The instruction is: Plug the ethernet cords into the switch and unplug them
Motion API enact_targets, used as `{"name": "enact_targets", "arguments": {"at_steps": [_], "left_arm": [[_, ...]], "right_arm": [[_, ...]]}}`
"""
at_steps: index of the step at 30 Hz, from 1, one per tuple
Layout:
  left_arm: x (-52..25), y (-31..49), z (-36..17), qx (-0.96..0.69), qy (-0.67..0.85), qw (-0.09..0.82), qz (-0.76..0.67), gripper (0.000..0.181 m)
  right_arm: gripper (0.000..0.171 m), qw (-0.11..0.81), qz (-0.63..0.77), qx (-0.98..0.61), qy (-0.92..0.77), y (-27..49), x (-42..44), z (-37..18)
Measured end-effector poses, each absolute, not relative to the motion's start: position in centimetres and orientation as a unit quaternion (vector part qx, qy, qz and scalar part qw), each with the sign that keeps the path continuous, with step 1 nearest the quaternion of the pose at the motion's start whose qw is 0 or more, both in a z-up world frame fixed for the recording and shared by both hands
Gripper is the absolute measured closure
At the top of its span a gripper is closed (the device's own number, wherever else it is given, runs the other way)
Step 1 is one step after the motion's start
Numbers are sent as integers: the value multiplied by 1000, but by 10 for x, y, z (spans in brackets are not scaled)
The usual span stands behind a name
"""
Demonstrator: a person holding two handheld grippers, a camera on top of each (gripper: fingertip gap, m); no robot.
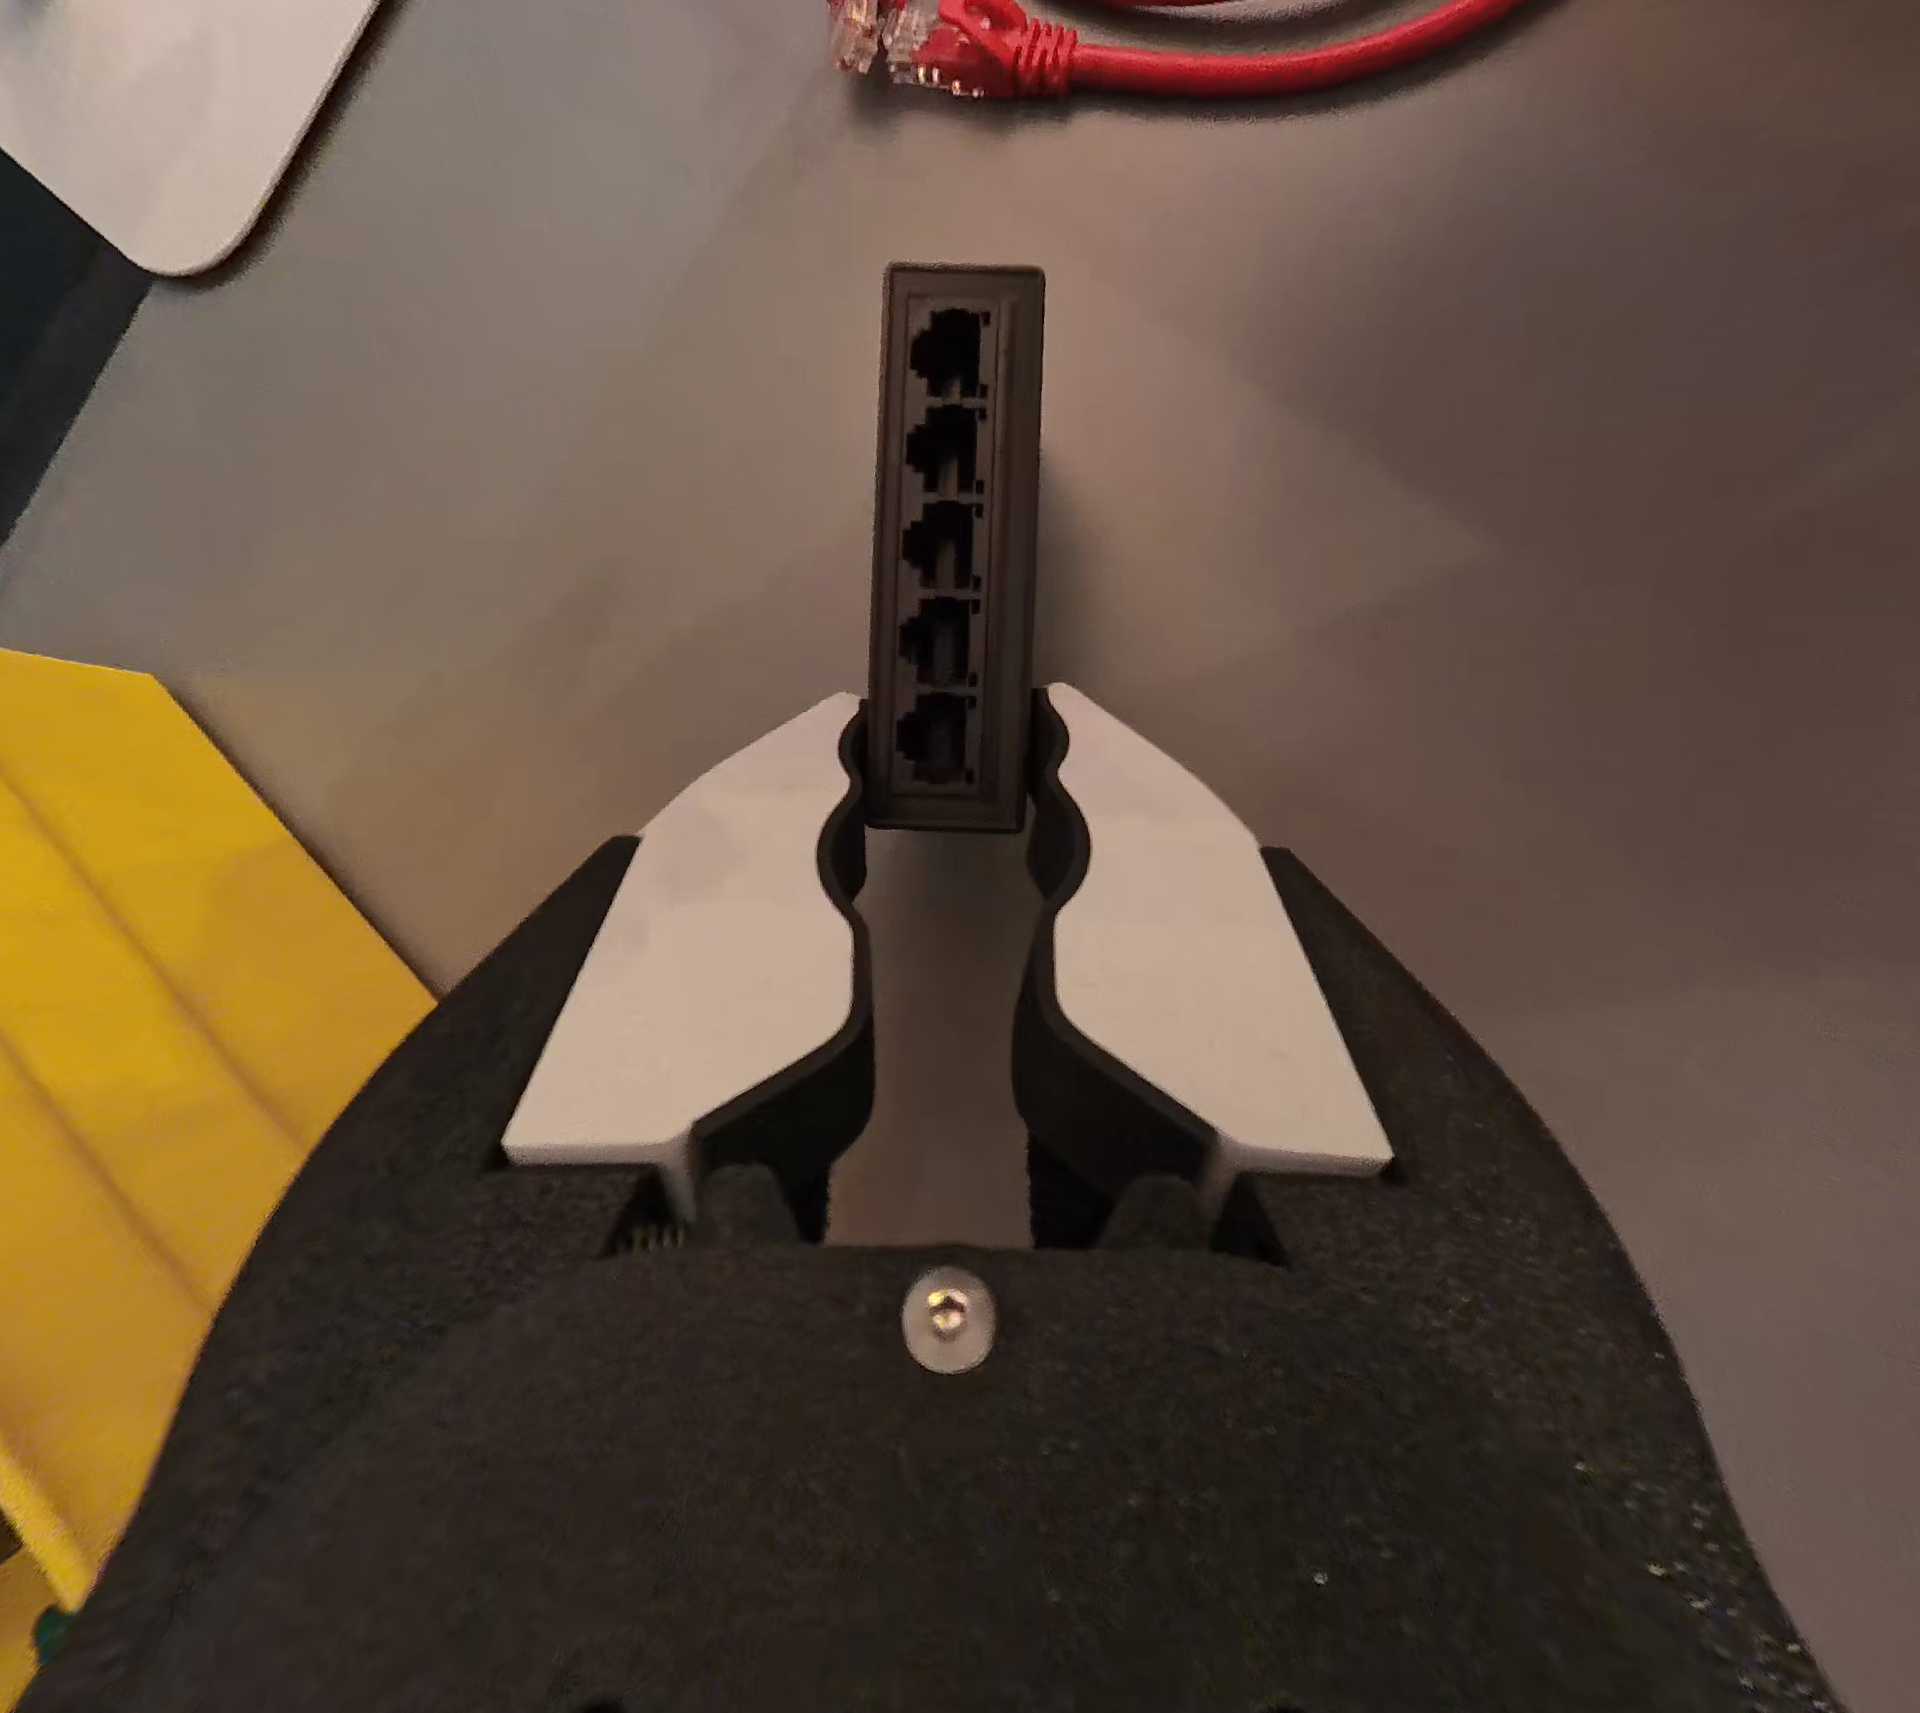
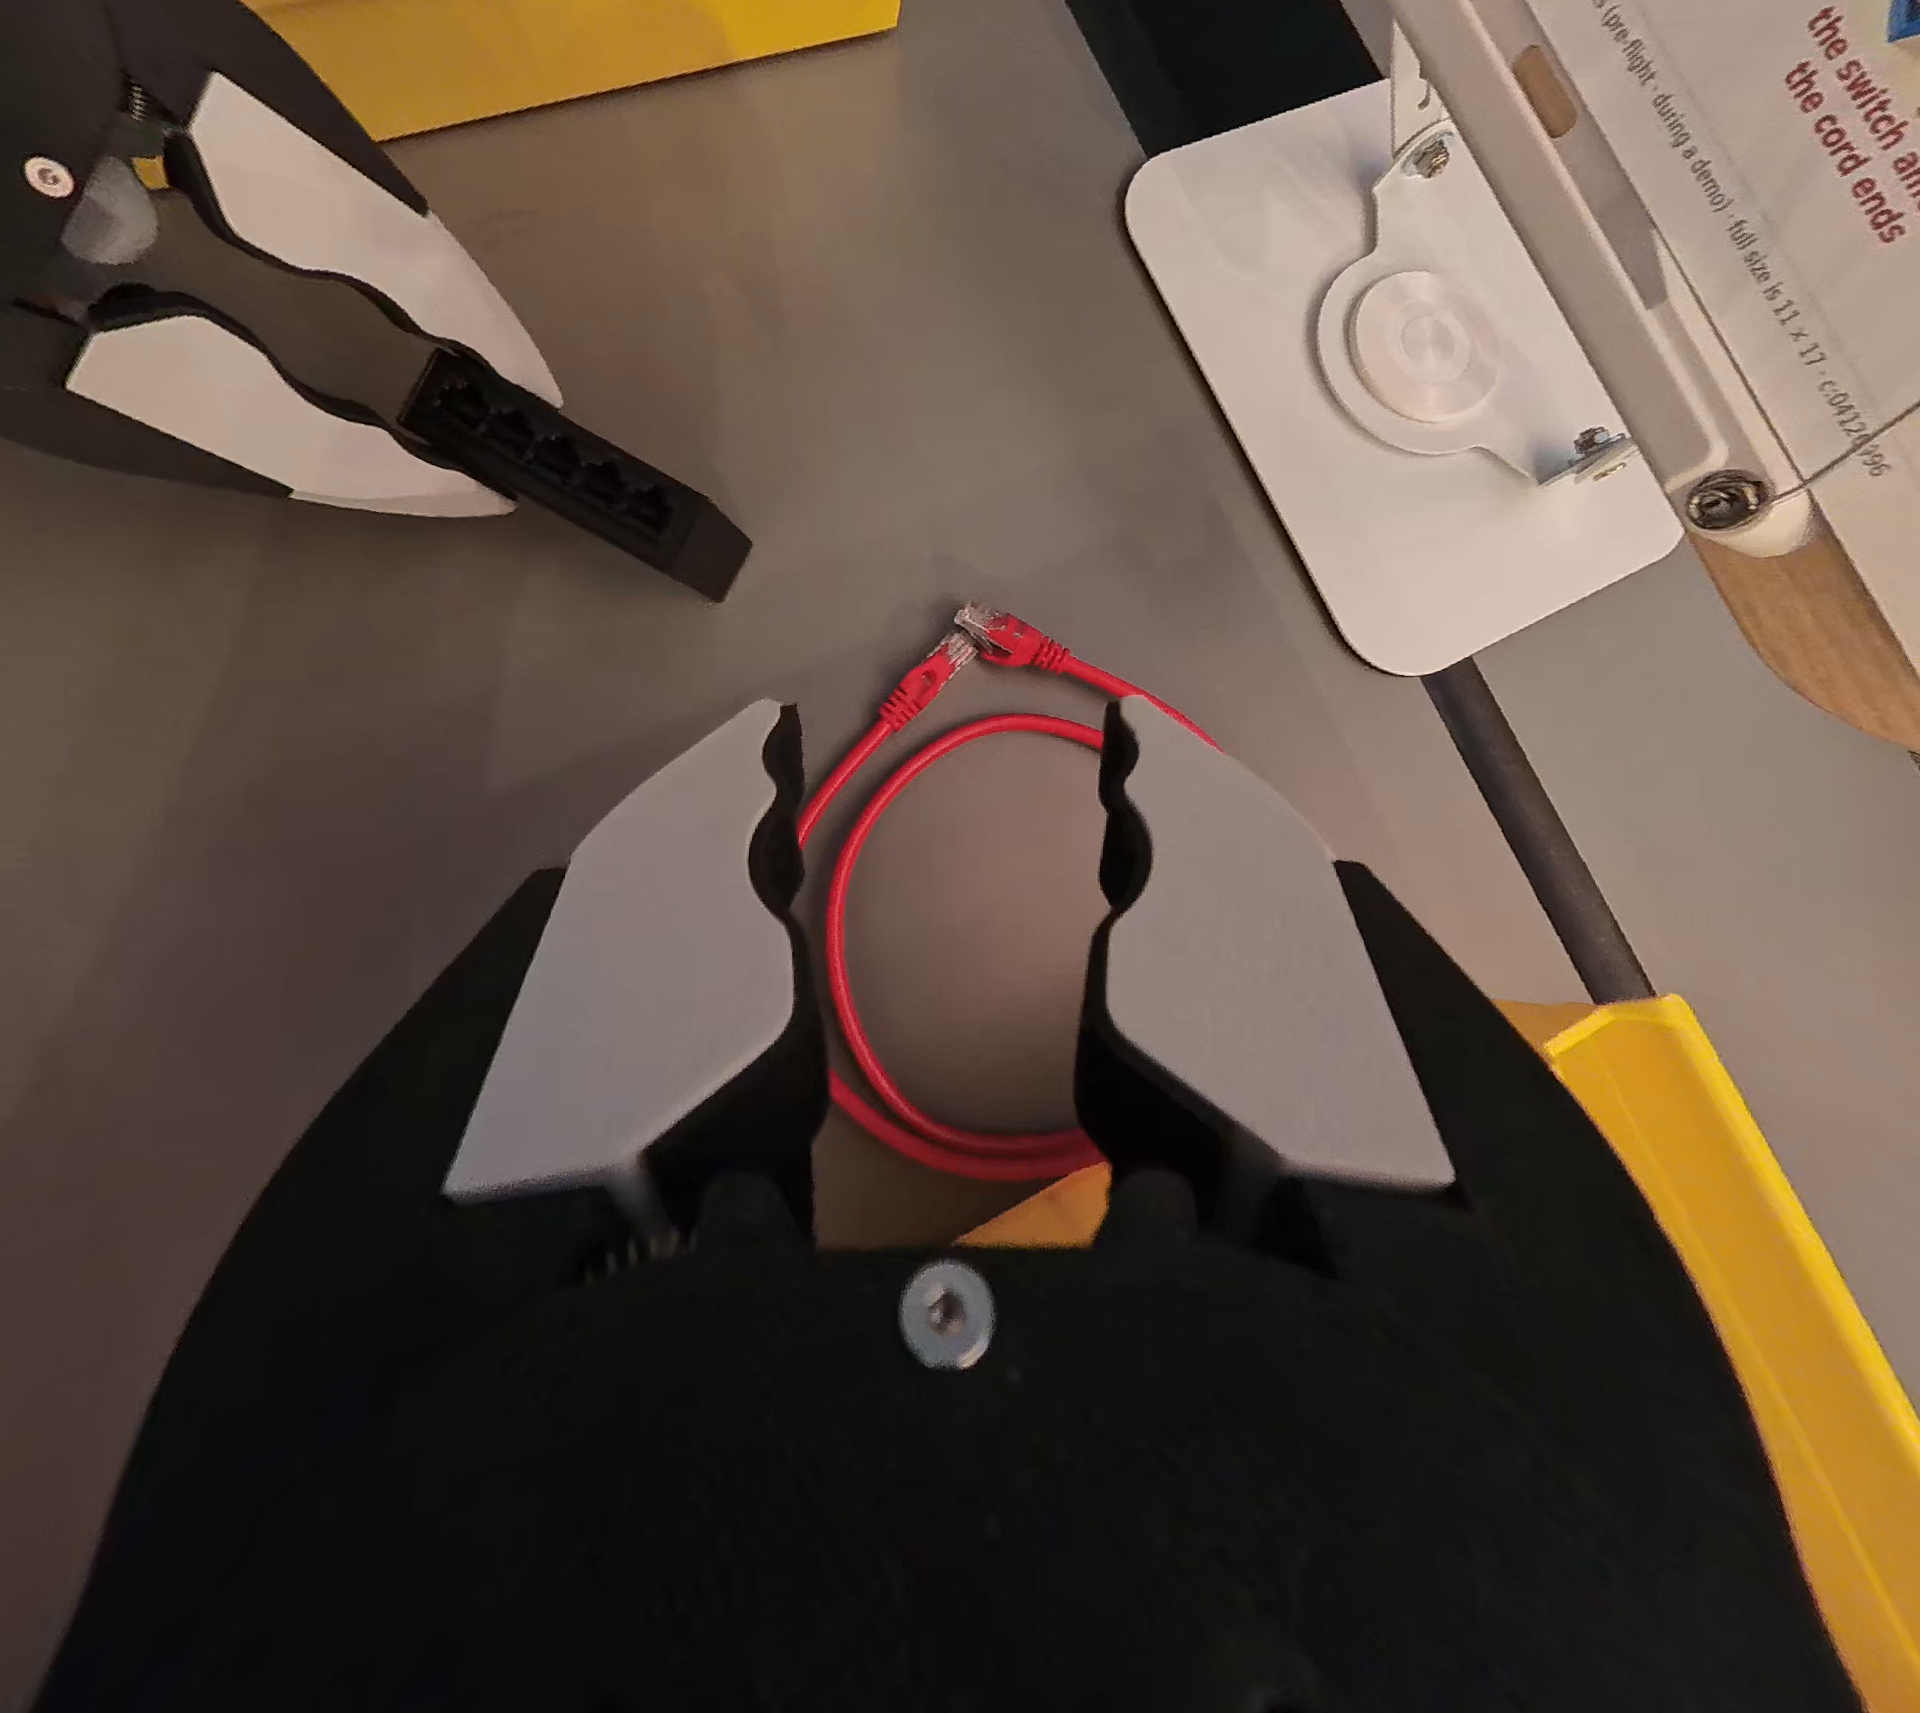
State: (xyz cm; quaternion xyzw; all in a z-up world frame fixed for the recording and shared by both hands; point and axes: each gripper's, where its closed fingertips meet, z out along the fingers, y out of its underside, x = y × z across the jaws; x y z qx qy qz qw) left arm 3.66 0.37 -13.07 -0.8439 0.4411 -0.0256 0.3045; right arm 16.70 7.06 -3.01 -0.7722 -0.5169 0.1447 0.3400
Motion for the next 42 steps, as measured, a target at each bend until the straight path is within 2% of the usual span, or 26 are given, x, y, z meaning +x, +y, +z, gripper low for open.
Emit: {"name": "enact_targets", "arguments": {"at_steps": [17,22,26,31,34,36,38,42], "left_arm": [[36,23,-133,-884,371,273,-84,154],[32,26,-134,-888,364,268,-88,142],[30,28,-125,-884,352,297,-78,134],[17,14,-85,-864,347,364,-28,136],[-17,-4,-45,-847,331,416,7,136],[-48,-23,-29,-848,337,410,0,140],[-89,-34,-25,-855,345,387,17,148],[-156,-37,-52,-876,388,280,57,152]], "right_arm": [[115,308,132,-783,-524,70,175,-44],[115,306,132,-784,-524,70,177,-44],[115,309,128,-783,-524,70,179,-43],[115,317,131,-783,-519,71,182,-37],[115,321,128,-782,-518,71,183,-35],[115,322,128,-781,-520,70,181,-34],[115,320,126,-780,-523,70,180,-36],[115,312,118,-781,-529,70,178,-41]]}}
